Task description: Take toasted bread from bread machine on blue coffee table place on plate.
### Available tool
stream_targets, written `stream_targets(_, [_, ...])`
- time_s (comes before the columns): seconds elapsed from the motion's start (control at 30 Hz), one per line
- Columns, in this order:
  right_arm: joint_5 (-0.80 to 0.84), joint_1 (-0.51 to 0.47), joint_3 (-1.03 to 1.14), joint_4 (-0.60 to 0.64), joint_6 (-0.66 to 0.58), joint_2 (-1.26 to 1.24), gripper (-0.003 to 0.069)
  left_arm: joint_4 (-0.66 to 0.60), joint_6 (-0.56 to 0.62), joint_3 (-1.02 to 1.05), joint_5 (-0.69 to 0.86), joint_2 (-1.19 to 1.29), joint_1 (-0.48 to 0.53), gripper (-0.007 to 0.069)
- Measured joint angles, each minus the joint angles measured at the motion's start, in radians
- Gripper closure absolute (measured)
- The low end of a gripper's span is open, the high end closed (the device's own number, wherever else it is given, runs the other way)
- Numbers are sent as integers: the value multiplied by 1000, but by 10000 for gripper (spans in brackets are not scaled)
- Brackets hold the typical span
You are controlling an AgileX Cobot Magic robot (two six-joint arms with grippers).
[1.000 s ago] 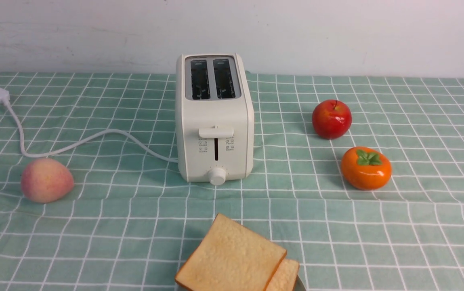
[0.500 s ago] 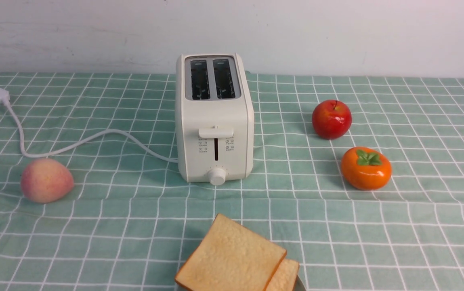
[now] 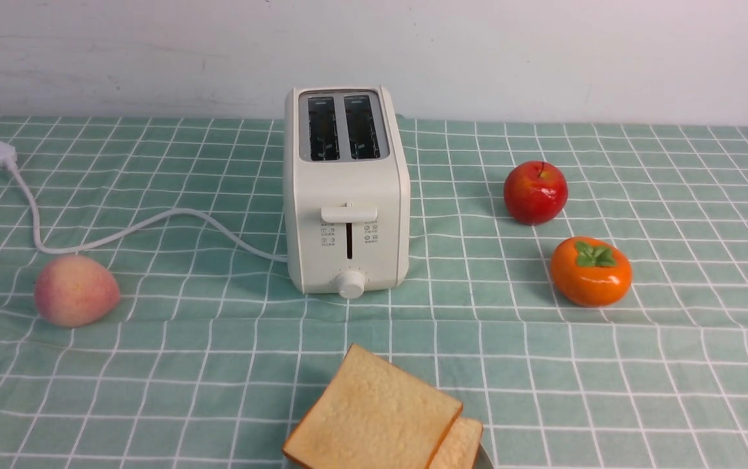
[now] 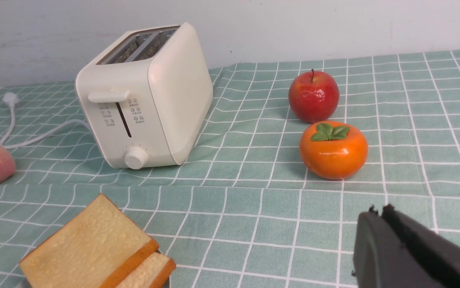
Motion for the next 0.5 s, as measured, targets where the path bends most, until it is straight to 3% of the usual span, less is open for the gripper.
stream_targets(0.1, [0, 0, 0, 0, 0, 0, 655, 3, 1, 102, -89, 0, 46, 638])
stream_targets(0.23, [1, 0, 0, 0, 0, 0, 651, -25, 3, 213, -188, -48, 180, 638])
stream_targets(0.37, [1, 0, 0, 0, 0, 0, 646, -36, 3, 302, -205, -67, 287, 638])
stream_targets(0.5, [1, 0, 0, 0, 0, 0, 641, -37, 4, 372, -194, -67, 306, 638])
